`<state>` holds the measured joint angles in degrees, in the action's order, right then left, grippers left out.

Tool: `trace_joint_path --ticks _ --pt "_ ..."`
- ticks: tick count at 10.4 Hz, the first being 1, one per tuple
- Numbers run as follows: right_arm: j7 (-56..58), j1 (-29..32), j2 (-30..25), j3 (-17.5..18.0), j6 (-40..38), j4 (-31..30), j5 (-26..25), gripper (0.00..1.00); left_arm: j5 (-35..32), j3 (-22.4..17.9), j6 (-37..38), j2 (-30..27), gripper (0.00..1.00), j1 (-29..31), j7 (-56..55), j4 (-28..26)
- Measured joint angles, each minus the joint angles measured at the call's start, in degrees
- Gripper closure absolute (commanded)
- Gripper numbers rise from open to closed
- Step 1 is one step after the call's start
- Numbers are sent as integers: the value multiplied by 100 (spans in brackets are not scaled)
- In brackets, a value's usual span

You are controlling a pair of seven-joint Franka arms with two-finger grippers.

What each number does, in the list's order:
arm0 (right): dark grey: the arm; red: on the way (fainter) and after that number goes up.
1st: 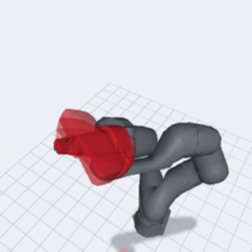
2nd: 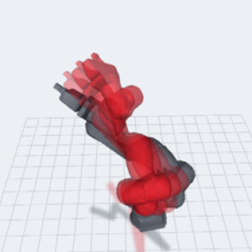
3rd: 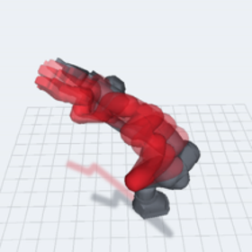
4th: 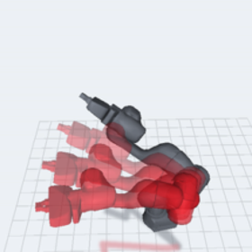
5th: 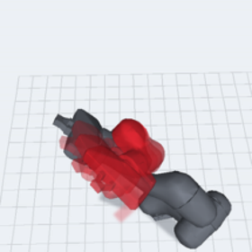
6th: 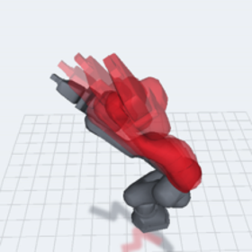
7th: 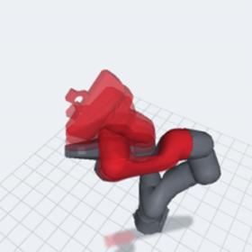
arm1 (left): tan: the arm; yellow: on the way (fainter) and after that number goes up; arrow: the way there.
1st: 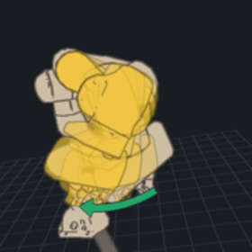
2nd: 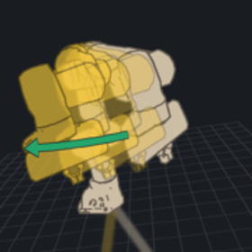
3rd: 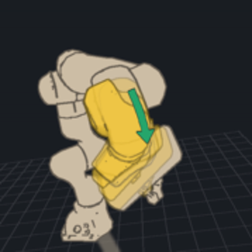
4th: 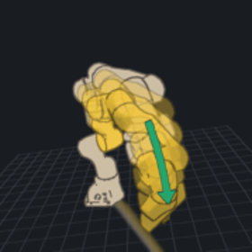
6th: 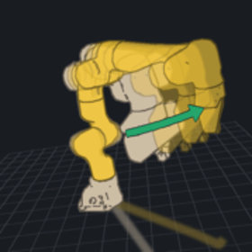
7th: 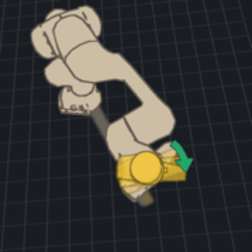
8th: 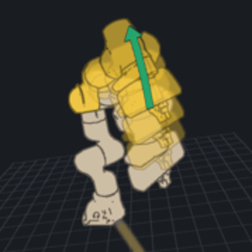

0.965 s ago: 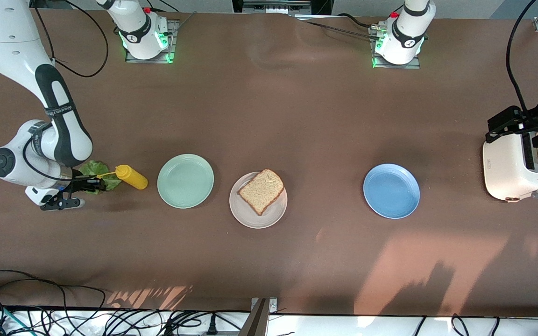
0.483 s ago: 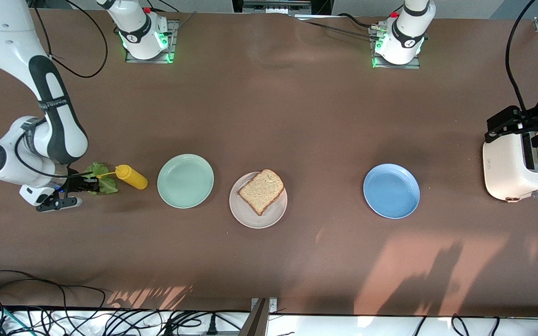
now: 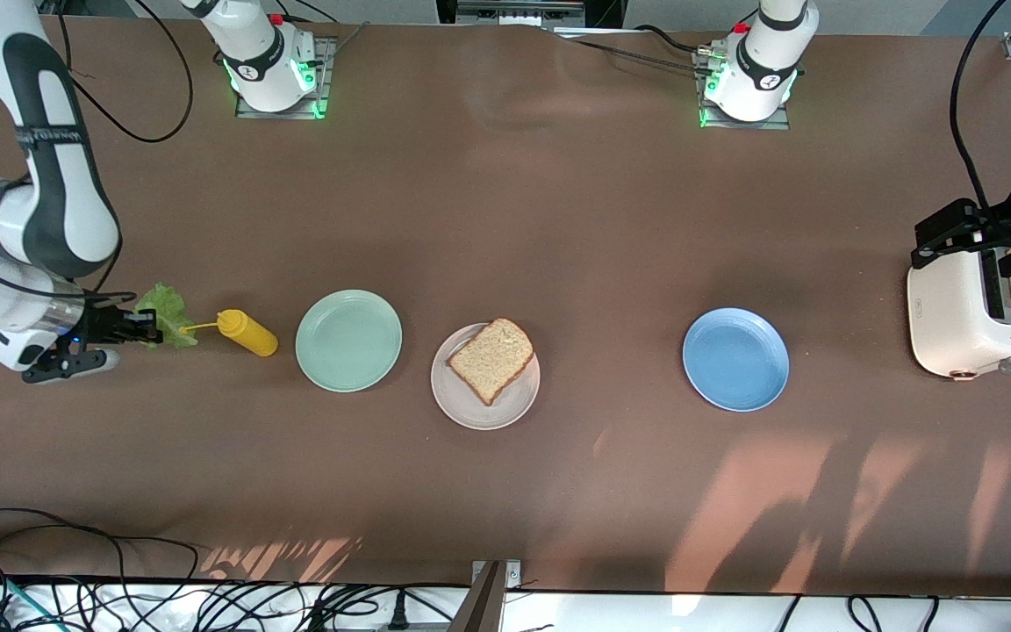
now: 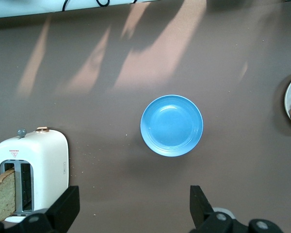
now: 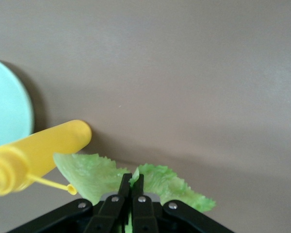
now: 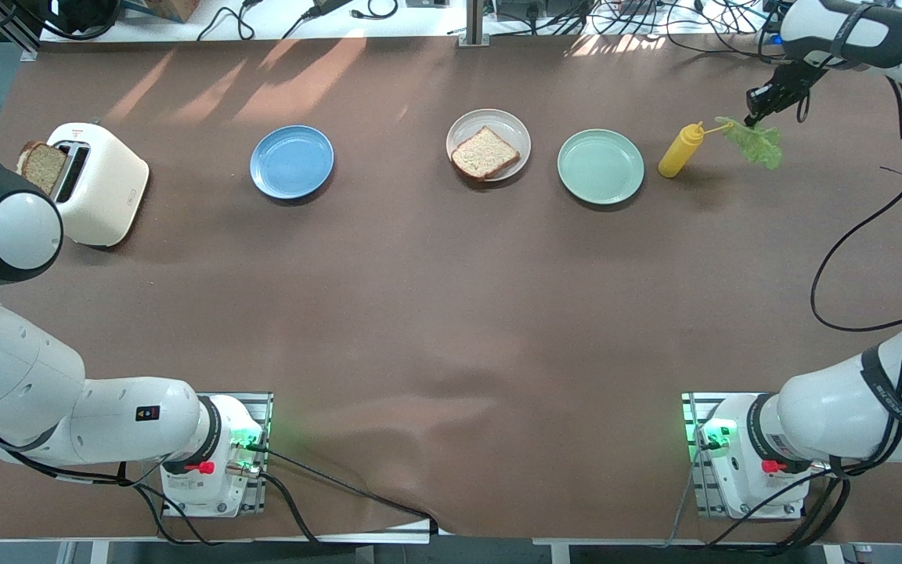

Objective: Make sandwich on beige plate with both arms
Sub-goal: 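Lower the right gripper onto the lettuce leaf and close it, then lift the lettuce leaf with the right gripper over the beige plate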

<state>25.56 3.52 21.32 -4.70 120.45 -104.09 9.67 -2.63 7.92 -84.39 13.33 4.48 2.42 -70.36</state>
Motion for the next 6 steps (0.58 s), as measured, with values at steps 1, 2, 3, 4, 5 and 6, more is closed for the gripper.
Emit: trace_joint_path --ticks 1,2,3,4,5,6 --pt "0 1 -173 0 -236 2 0 100 0 0 0 0 0 0 0 0" --pt "0 3 -314 0 -418 2 0 100 0 0 0 0 0 0 0 0" --pt "0 7 -393 -2 -533 1 -1 100 0 0 0 -1 0 0 0 0" --pt "2 13 -412 -6 -576 -1 -2 100 0 0 0 -1 0 0 0 0" --pt "6 19 -409 -8 -586 -8 -3 100 0 0 0 -1 0 0 0 0" --pt "6 20 -412 -9 -623 -7 -4 100 0 0 0 -1 0 0 0 0"
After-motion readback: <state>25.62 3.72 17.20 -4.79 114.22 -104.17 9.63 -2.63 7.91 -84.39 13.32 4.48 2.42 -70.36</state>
